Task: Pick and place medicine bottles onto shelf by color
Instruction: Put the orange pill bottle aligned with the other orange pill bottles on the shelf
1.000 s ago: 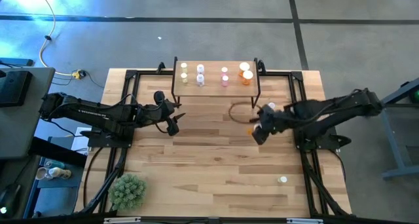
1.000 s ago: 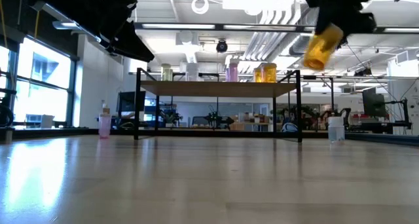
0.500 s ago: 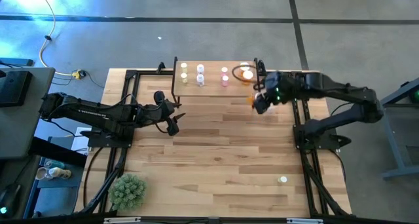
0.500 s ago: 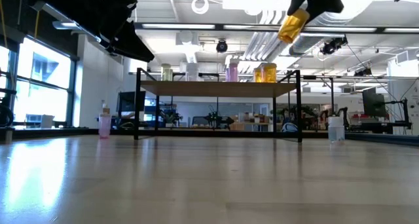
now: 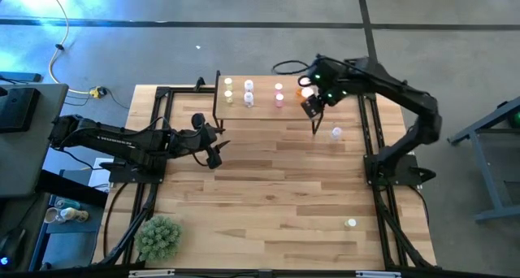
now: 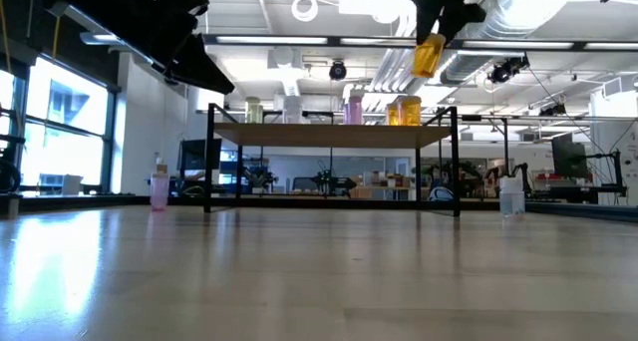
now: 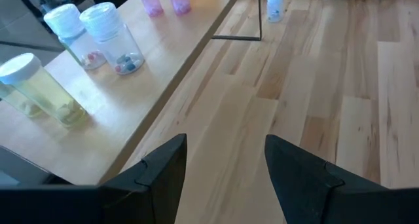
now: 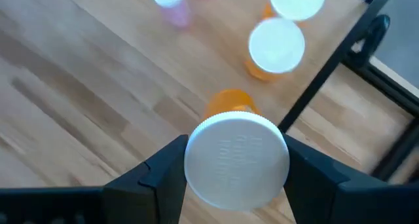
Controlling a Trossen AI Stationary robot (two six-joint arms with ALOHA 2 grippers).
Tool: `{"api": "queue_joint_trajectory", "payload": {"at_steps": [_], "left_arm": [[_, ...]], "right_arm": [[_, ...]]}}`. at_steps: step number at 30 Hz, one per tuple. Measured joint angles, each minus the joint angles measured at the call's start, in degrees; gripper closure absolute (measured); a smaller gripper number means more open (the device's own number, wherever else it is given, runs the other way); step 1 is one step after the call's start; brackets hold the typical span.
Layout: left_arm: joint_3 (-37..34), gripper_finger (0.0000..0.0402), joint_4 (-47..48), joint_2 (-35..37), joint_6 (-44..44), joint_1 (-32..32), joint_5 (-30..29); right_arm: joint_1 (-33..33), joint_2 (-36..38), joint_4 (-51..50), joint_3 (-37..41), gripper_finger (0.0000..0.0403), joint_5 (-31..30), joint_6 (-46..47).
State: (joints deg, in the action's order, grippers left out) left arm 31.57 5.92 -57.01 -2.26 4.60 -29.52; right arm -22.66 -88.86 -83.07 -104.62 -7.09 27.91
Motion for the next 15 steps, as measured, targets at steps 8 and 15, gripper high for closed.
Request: {"api": "queue_joint_trajectory", "payload": {"at_steps": [8,15], "left_arm": [[0.0,0.0204,0.3,0.0,0.0,0.0,0.0],[0.0,0.0204,0.3,0.0,0.5,0.0,0.0]], "right_arm": [[-2.4,-8.5,-2.6,-2.6,0.0204,5.2,-5.0],[-3.4,-12.0,-3.0,-2.6,0.0204,5.5,-6.1]]}}
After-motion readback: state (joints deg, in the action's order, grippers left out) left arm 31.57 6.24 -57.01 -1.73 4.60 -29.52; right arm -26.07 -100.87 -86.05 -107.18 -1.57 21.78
